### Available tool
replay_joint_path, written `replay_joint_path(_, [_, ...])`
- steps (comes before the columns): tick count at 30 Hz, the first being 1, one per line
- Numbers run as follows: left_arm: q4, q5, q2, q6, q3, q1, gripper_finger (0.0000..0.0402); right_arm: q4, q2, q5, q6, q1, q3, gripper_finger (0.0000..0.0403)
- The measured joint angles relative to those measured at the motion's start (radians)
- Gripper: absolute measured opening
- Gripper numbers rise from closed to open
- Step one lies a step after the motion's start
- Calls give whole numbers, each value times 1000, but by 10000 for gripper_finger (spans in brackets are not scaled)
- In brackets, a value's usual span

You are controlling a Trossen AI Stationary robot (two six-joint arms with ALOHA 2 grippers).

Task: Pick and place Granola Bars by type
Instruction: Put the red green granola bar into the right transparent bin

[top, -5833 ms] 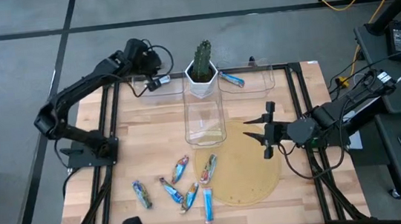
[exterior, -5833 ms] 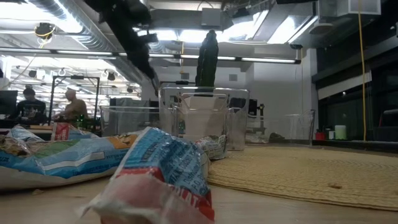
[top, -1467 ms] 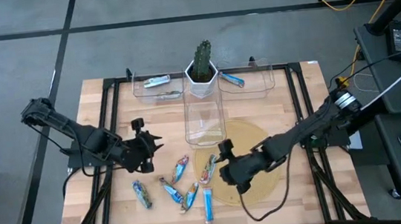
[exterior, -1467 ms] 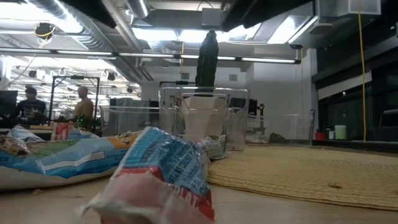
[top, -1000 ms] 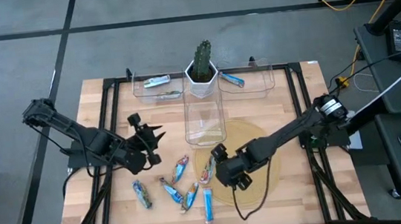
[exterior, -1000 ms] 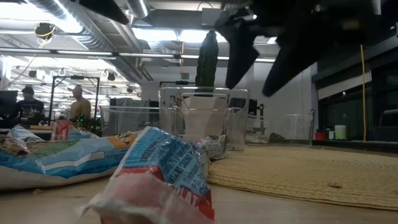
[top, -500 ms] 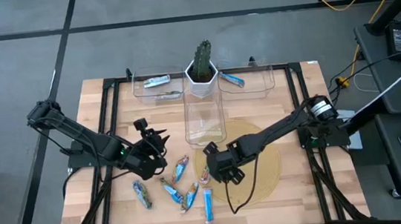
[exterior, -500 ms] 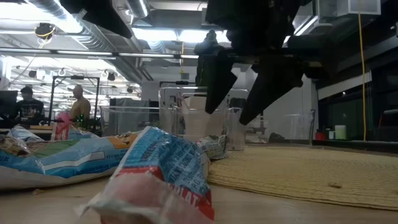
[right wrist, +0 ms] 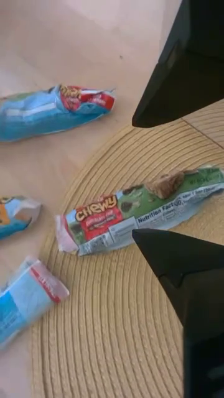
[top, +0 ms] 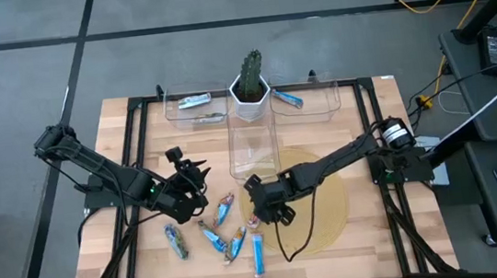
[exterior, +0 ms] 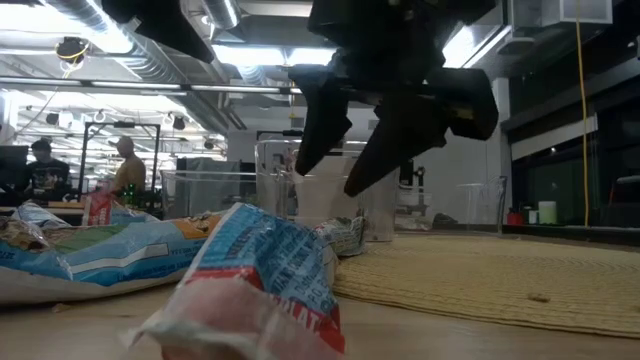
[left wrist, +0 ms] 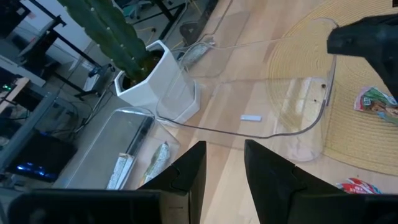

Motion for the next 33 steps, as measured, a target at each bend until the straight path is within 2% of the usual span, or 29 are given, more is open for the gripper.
replay_joint_path(2, [0,0,0,-2,0,0,102,-1,3,-28,-3,-6,0,283])
replay_joint_path(21, [0,-14,0,-5,0,-1,102,24,92,-59,-11,-11,0,283])
replay_joint_path(26, [0,-14,0,-9,0,-1,102,32,124,-106,-9,-12,3,282])
replay_joint_path(29, [0,-15,0,-17,0,-1,102,36,134,-114,-8,-12,5,273])
replay_joint_path(33, [0,-14,0,-20,0,-1,102,43,136,-118,-8,-11,6,238])
